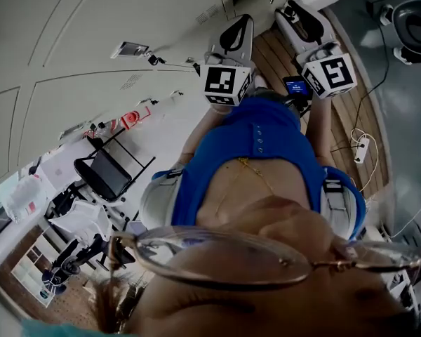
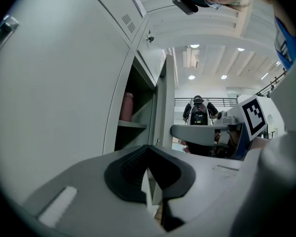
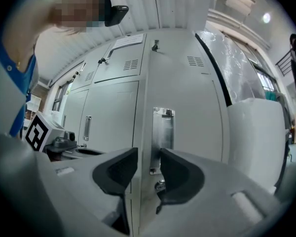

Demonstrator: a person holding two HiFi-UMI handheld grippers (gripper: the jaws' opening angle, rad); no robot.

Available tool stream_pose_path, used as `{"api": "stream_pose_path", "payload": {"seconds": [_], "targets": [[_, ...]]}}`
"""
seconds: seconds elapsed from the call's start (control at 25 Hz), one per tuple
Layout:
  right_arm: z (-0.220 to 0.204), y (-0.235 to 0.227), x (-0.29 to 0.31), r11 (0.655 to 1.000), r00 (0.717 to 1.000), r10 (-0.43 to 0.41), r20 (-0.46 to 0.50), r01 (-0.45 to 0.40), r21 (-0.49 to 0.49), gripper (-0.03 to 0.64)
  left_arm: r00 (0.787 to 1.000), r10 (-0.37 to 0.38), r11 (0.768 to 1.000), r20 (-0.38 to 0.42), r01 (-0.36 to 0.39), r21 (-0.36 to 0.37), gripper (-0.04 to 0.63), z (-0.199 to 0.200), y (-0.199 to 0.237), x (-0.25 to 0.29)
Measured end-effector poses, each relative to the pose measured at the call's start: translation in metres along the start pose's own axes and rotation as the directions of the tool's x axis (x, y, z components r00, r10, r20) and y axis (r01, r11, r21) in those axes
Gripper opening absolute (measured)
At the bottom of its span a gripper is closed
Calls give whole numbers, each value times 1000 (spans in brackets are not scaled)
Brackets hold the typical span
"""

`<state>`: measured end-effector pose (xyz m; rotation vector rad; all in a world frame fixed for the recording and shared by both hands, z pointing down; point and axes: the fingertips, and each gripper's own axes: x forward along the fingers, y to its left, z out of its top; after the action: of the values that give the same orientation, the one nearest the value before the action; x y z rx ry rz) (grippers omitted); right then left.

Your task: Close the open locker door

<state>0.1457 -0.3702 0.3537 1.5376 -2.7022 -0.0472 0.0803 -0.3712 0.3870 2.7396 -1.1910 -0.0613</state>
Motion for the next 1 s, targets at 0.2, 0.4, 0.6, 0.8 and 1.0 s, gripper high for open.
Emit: {"api": "stream_pose_path", "payload": {"seconds": [0.2, 0.4, 0.6, 0.8, 1.0], "targets": [[-3, -4, 9, 998, 998, 70, -1, -70, -7, 126, 999, 45, 999, -3, -45, 8, 0, -1, 3, 7], [0, -3, 13, 993, 993, 121, 17, -121, -2, 121, 996, 85, 996, -7, -85, 14, 0, -2, 7, 9], [0, 0, 22, 988, 988, 156, 23, -156, 9, 117, 992, 129, 991, 0, -129, 17, 0, -1, 16, 6], [-3, 2, 33, 981, 981, 190, 45, -192, 33, 112, 984, 179, 984, 4, -179, 13, 0, -1, 26, -2], [-2, 5, 47, 973, 973, 224, 58, -227, 45, 110, 976, 219, 976, 8, -219, 8, 0, -1, 35, -11]]}}
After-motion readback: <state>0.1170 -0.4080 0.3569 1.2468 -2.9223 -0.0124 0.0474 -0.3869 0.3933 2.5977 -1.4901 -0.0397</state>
